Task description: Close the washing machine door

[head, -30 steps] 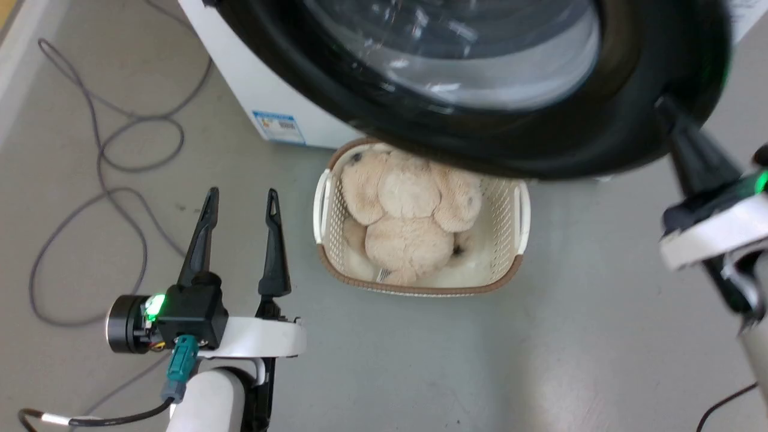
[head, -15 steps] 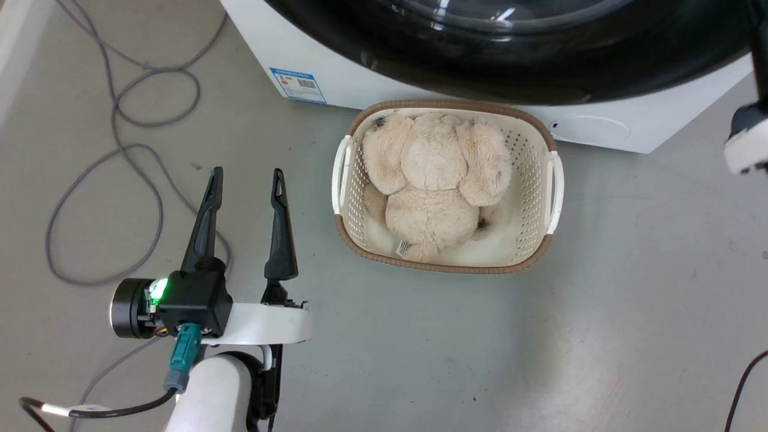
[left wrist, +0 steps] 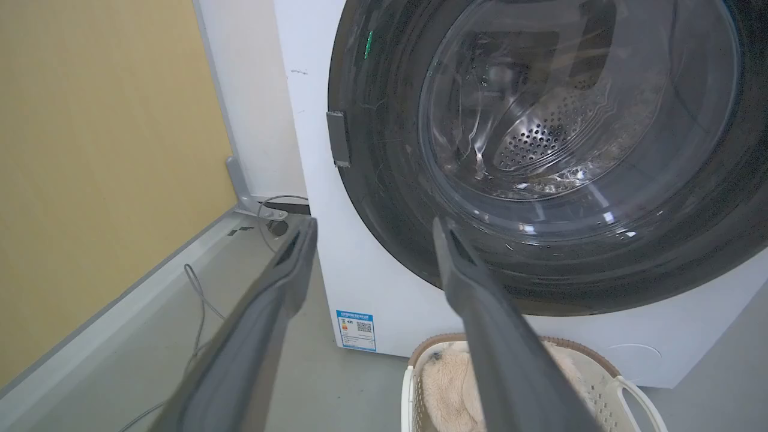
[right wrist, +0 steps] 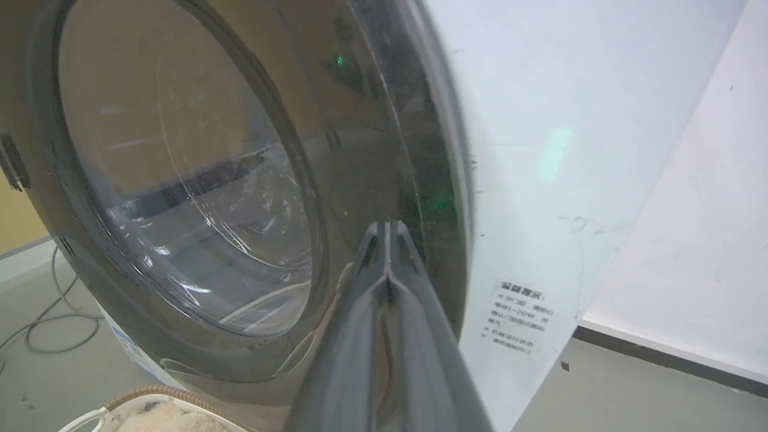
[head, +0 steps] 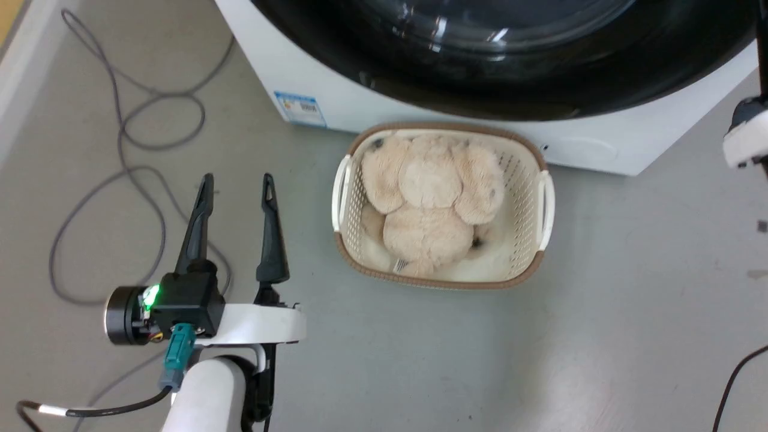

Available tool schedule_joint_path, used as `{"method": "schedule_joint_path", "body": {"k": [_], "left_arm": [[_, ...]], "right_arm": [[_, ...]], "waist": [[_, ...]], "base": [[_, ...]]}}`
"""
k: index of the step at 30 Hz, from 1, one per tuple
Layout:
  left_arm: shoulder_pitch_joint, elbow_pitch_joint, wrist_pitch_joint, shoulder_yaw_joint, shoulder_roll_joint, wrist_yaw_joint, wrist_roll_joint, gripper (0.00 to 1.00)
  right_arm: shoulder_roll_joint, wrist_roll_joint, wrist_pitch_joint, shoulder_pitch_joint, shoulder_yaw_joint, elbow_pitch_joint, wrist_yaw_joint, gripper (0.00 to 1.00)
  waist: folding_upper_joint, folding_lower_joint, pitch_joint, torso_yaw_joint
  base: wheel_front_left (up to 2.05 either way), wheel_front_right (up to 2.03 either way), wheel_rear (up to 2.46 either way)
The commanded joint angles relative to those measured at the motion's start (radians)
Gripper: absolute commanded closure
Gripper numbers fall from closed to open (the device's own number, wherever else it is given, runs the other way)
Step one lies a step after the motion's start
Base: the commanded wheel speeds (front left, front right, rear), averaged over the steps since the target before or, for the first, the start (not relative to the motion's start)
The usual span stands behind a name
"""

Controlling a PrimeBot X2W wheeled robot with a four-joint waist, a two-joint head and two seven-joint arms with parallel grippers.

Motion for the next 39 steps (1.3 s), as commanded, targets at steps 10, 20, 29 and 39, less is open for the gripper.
{"method": "schedule_joint_path", "body": {"k": [10, 20, 29, 39], "left_arm": [[0.056, 0.043, -0.004, 0.064, 0.002, -0.013, 0.02, 0.0], [0.124, 0.056, -0.004, 0.099, 0.003, -0.026, 0.035, 0.0], [0.189, 0.057, -0.004, 0.102, 0.007, -0.03, 0.059, 0.0], [0.235, 0.027, -0.004, 0.071, 0.012, -0.017, 0.074, 0.0]], "right_arm": [[0.123, -0.152, -0.003, 0.201, -0.168, -0.334, -0.001, 1.0], [0.259, -0.214, -0.003, 0.417, -0.199, -0.524, -0.001, 1.0], [0.326, -0.157, -0.003, 0.62, -0.16, -0.494, -0.001, 0.0], [0.346, -0.073, -0.003, 0.78, -0.159, -0.479, -0.001, 0.0]], "waist": [[0.0, 0.0, -0.146, -0.077], [0.0, 0.0, -0.243, -0.121], [0.0, 0.0, -0.311, -0.137], [0.0, 0.0, -0.335, -0.142]], "base": [[0.0, 0.0, 0.0], [0.0, 0.0, 0.0], [0.0, 0.0, 0.0], [0.0, 0.0, 0.0]]}}
